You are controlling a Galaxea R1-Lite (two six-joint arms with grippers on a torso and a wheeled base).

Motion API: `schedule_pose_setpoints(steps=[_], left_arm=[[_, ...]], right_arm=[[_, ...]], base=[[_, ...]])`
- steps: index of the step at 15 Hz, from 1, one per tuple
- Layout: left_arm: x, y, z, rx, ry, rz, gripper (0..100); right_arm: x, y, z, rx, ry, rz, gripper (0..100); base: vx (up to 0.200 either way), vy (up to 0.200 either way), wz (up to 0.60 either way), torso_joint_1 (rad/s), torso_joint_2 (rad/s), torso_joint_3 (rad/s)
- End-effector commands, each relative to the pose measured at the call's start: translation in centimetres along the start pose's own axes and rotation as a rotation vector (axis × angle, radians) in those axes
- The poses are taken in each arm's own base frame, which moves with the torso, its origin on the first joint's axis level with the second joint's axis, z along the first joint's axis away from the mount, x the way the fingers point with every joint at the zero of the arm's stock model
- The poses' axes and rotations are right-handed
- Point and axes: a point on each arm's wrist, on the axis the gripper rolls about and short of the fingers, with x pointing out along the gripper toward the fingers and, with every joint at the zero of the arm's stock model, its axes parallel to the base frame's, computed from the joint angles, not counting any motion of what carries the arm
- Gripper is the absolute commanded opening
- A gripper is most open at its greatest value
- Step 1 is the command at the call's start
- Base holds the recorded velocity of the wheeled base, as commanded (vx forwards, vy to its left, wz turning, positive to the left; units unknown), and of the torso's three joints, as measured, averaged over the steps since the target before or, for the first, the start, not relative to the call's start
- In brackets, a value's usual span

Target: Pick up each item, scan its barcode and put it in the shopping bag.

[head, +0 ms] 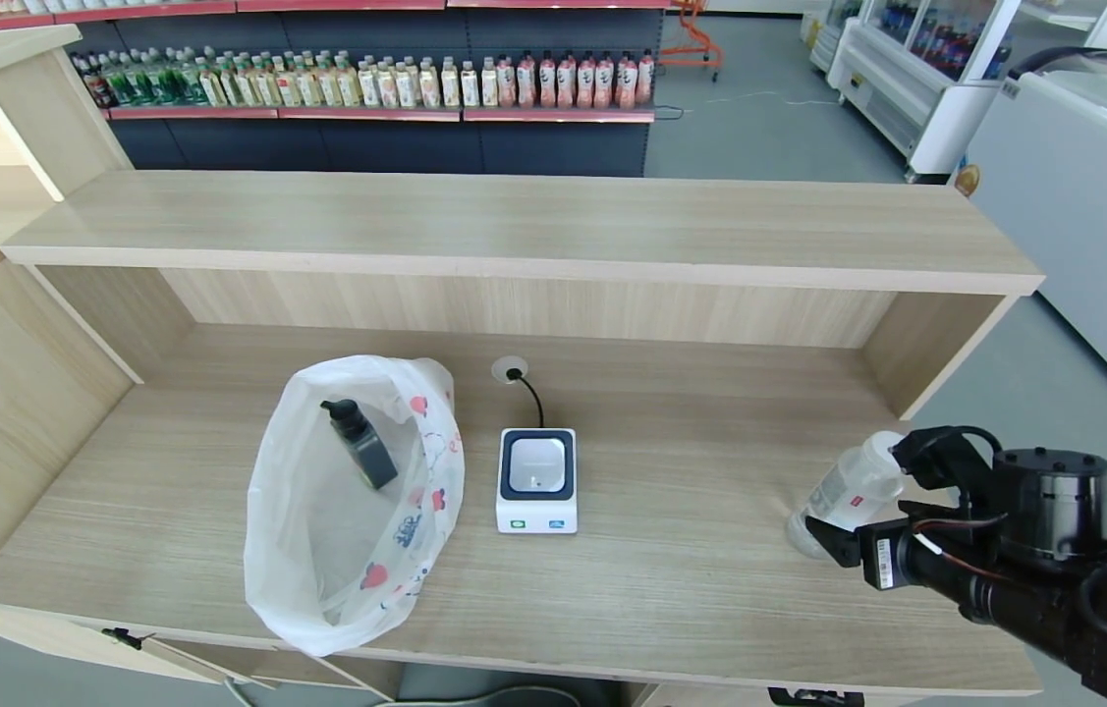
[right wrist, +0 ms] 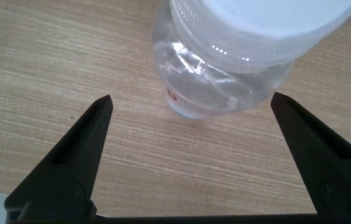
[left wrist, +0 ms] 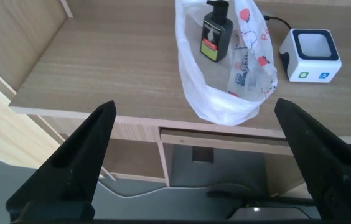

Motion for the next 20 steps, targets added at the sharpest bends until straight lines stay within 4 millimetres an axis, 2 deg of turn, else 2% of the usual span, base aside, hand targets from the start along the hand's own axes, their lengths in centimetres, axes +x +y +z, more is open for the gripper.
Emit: schedule_pose_setpoints(steps=[1, 9, 15, 16, 20], left_arm=[[0.0, 0.0, 0.0, 0.000, -0.001, 0.000, 100], [0.0, 0.0, 0.0, 0.000, -0.001, 0.000, 100], [0.0, 0.0, 0.0, 0.000, -0.003, 0.000, 100], [0.0, 0.0, 0.0, 0.000, -0.001, 0.000, 100], [0.0, 0.0, 0.0, 0.000, -0.001, 0.000, 100]], right_arm=[[1.1, 0.3, -0.4, -0.007, 0.014, 0.006, 100], [3.7, 1.0, 0.4, -0.065, -0.044, 0.044, 100], [4.8, 1.3, 0.6, -0.088, -0.049, 0.051, 100], [4.9, 1.3, 0.7, -0.087, -0.053, 0.050, 0], [5.3, 1.4, 1.4, -0.086, -0.081, 0.052, 0]], base=[[0.000, 0.000, 0.00, 0.000, 0.00, 0.000], [0.000, 0.000, 0.00, 0.000, 0.00, 0.000], [0.000, 0.000, 0.00, 0.000, 0.00, 0.000], [0.000, 0.000, 0.00, 0.000, 0.00, 0.000], [0.000, 0.000, 0.00, 0.000, 0.00, 0.000]])
